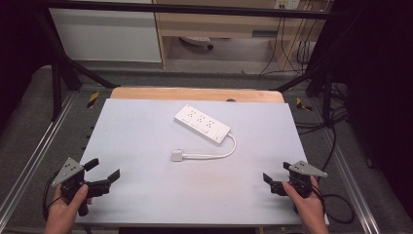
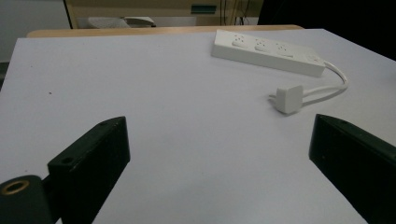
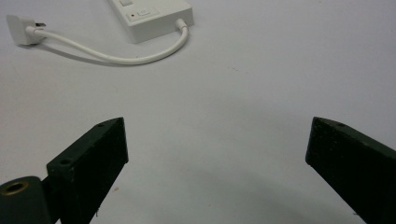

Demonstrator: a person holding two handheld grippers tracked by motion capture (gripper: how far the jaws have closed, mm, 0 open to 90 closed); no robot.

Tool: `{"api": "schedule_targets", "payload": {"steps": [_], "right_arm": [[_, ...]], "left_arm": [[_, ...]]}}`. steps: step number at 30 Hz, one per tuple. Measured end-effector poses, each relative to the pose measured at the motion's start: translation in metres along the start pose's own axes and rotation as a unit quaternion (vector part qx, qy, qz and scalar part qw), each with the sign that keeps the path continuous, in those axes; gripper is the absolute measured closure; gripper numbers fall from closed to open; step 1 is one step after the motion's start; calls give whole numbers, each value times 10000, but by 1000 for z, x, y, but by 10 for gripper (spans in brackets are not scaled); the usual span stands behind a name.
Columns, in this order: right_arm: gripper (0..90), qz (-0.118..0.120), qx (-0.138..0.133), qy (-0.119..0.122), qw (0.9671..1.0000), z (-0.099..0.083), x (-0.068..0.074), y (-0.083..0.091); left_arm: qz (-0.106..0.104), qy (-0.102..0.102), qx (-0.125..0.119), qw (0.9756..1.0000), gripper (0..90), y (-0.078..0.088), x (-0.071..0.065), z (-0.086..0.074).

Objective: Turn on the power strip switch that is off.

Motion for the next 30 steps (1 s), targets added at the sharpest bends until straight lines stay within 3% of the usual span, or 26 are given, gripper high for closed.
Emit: {"api": "schedule_targets", "payload": {"steps": [13,30], "right_arm": [[43,77,115,-34,9999,-1,1,-2],[38,175,-59,-39,9998,8,5,0]], "left_arm": [[-33,-27,56,10000,55,-1,-1,-1],[-39,-36,47,10000,55,-1,-2,-1]]}}
Point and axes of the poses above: each handheld gripper's, and its own axes: y roughly backward along the jaws, z roughly out of its top, x roughly to its left, the point moved 5 cm from there along -y, roughly forward along the jaws, and after that the axes turned 14 degrees about -x, right-handed, at the moved point
